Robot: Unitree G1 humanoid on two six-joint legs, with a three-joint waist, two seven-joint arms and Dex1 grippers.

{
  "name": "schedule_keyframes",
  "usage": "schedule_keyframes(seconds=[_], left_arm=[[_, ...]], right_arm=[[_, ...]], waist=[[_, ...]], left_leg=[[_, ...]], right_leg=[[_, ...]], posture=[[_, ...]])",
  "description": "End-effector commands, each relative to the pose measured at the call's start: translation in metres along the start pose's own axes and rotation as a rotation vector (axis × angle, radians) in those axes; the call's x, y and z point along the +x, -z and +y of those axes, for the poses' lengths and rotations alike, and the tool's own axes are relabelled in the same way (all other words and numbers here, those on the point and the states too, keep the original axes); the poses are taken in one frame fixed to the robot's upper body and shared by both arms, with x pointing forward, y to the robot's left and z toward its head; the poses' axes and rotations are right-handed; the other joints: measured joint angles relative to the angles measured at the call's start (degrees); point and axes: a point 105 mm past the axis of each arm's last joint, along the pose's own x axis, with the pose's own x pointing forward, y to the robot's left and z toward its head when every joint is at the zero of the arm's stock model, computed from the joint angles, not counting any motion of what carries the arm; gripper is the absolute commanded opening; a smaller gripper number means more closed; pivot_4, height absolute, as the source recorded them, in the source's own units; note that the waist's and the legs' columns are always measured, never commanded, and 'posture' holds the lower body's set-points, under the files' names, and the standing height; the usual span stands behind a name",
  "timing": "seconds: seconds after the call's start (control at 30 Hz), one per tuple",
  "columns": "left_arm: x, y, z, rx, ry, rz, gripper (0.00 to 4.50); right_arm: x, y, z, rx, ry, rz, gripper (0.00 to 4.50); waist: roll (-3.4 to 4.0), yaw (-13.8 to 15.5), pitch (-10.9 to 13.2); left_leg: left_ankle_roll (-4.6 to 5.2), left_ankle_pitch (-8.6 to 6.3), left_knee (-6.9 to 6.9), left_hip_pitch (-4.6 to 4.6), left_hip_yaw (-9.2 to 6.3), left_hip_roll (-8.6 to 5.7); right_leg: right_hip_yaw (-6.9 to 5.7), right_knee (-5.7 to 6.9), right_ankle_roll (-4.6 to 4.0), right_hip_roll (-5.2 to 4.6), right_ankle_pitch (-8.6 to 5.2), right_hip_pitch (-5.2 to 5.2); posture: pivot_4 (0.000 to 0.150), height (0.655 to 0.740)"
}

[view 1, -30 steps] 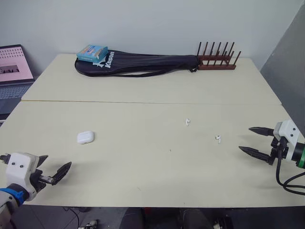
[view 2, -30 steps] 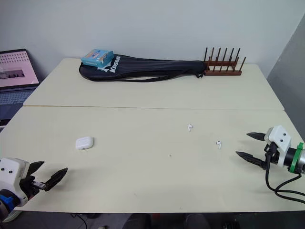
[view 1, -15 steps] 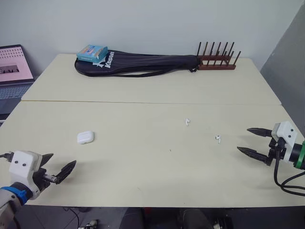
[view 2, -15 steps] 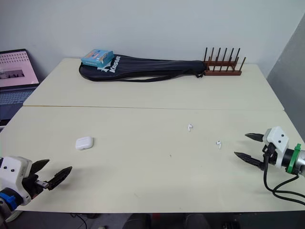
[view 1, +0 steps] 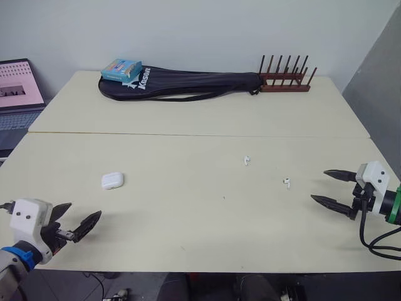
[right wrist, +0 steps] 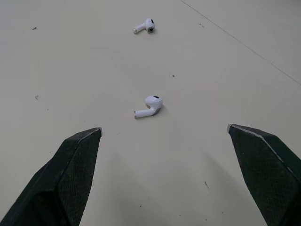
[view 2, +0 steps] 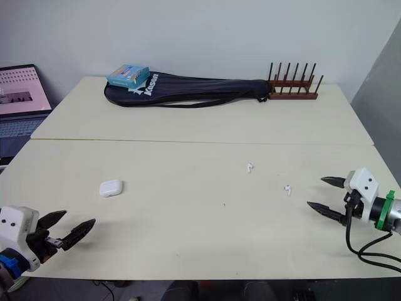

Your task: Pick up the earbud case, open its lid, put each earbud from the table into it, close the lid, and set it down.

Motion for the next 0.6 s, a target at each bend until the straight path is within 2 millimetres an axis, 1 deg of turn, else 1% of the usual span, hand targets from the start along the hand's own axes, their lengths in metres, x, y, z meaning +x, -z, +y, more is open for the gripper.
schedule_keyframes(seconds=[0.03, 0.1, 0.2, 0.27, 0.33, 0.43, 0.53, 0.6], left_arm=[[-0.005, -0.013, 0.003, 0.068, -0.028, -0.053, 4.5], [-0.006, -0.011, 0.006, 0.038, -0.065, -0.057, 4.5], [-0.004, -0.009, 0.002, 0.035, -0.098, -0.063, 4.5], [0.001, -0.01, 0.0, -0.019, -0.156, -0.099, 4.5], [0.008, -0.01, -0.008, -0.09, -0.173, -0.132, 4.5], [0.015, -0.009, -0.019, -0.152, -0.2, -0.159, 4.5], [0.027, -0.006, -0.022, -0.207, -0.276, -0.179, 4.5], [0.036, -0.002, -0.025, -0.24, -0.285, -0.174, 4.5]], right_arm=[[-0.003, -0.012, -0.003, -0.032, 0.024, -0.032, 4.49], [-0.001, -0.017, -0.002, -0.042, 0.016, -0.047, 4.49], [0.007, -0.032, 0.003, -0.066, -0.018, -0.09, 4.49], [0.016, -0.049, 0.01, -0.087, -0.058, -0.133, 4.49], [0.024, -0.064, 0.016, -0.103, -0.096, -0.172, 4.49], [0.036, -0.087, 0.027, -0.118, -0.163, -0.227, 4.49], [0.048, -0.107, 0.04, -0.131, -0.246, -0.268, 4.49], [0.053, -0.117, 0.048, -0.145, -0.3, -0.281, 4.49]], waist=[[0.0, 0.0, 0.0], [0.0, 0.0, 0.0], [0.0, 0.0, 0.0], [0.0, 0.0, 0.0], [-0.04, 0.0, 0.0], [-0.11, 0.0, -0.1], [-0.12, 0.2, -0.1], [-0.12, 0.4, -0.1]], left_leg=[[0.0, 0.0, 0.0, 0.0, 0.0, 0.0], [0.0, 0.0, 0.0, 0.01, 0.01, 0.0], [0.0, 0.0, 0.01, 0.01, 0.01, 0.01], [0.0, 0.0, 0.01, 0.01, 0.03, 0.0], [0.0, 0.0, 0.03, 0.02, 0.0, 0.01], [0.0, 0.0, 0.03, 0.01, -0.07, -0.01], [0.0, 0.0, 0.04, -0.01, -0.09, -0.03], [0.0, 0.0, 0.07, -0.01, -0.15, -0.02]], right_leg=[[0.0, 0.0, 0.0, 0.0, 0.0, 0.0], [0.01, 0.01, 0.0, 0.0, 0.0, 0.0], [0.01, 0.01, 0.0, 0.0, 0.0, 0.0], [0.04, 0.01, 0.0, 0.0, 0.0, 0.0], [0.01, 0.01, 0.0, 0.01, 0.0, 0.02], [-0.04, 0.01, 0.0, 0.0, 0.01, 0.06], [-0.06, 0.01, 0.0, -0.01, 0.01, 0.07], [-0.11, 0.01, 0.0, -0.01, 0.02, 0.1]], posture=[[0.15, 0.7026], [0.15, 0.7026], [0.15, 0.7026], [0.15, 0.7026], [0.15, 0.7026], [0.15, 0.7026], [0.15, 0.7026], [0.15, 0.7026]])
